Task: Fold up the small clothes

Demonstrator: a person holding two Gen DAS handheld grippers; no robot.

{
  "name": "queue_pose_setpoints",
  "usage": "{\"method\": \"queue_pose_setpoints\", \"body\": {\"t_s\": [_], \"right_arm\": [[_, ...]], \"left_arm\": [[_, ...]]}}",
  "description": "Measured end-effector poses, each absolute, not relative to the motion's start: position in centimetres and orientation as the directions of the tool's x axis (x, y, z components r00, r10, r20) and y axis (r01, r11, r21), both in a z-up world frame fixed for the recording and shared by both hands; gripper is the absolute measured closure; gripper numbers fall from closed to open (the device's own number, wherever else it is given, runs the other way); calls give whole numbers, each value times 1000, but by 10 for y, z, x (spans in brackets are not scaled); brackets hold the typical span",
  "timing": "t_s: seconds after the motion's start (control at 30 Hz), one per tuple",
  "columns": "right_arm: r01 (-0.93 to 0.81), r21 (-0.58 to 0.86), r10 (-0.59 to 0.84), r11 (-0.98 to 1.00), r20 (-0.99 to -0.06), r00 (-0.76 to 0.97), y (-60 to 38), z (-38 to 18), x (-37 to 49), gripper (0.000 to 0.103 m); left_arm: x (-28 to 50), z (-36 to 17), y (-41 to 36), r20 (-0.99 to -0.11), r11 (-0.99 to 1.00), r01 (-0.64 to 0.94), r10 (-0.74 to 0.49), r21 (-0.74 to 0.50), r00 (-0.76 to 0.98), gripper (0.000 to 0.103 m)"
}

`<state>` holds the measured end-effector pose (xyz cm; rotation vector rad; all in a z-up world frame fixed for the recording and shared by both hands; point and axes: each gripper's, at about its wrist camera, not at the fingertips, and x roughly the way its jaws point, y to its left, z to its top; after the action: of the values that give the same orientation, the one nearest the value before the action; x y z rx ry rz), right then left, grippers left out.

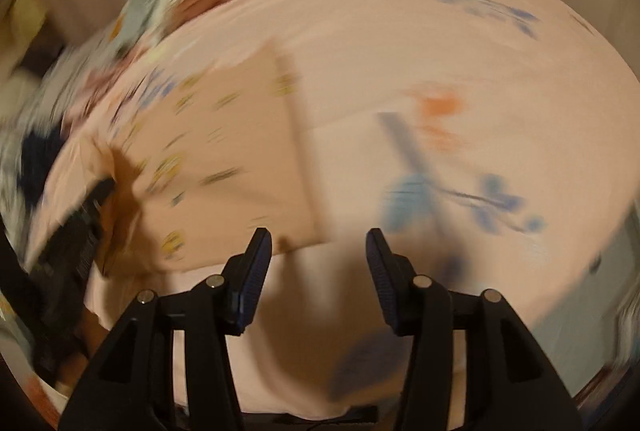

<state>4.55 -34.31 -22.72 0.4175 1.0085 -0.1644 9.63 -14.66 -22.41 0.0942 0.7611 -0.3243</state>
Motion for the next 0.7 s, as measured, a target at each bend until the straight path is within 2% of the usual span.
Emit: {"method": "queue_pose_setpoints", "body": {"t_s": [0.1,0.23,0.3,0.37,0.43,0.47,0.5,0.53,0.63,0.7], "right_arm": [[400,317,66,860,-846,529,-375,-228,28,53],[403,345,91,848,-843,531,-379,-229,13,53],[382,366,121,849,-838,532,-372,-229,18,51],[337,409,181,848,-822,540,-358,-225,30,47],[259,457,262,851,-797,545,-341,-221,45,40],[220,477,298,851,-784,545,-332,-219,52,39],[169,505,346,846,-763,546,-320,-215,61,37],[121,538,397,834,-739,544,-307,-213,70,36],[23,620,530,784,-689,494,-271,-211,104,34],[-17,652,585,758,-668,461,-253,-211,126,34]], "left_arm": [[84,-239,-159,-739,930,359,-294,-75,606,101],[56,-231,-156,-719,924,375,-215,68,661,100],[50,-225,-144,-728,926,365,-183,99,660,99],[47,-222,-122,-745,941,332,-174,68,645,99],[53,-222,-92,-777,960,277,-201,-36,597,97],[59,-224,-82,-791,965,249,-214,-80,574,83],[64,-227,-66,-805,970,199,-230,-142,547,62],[66,-230,-53,-807,968,150,-249,-200,536,55],[68,-232,-23,-779,957,27,-252,-290,574,53],[73,-232,-18,-764,948,20,-268,-317,586,52]]}}
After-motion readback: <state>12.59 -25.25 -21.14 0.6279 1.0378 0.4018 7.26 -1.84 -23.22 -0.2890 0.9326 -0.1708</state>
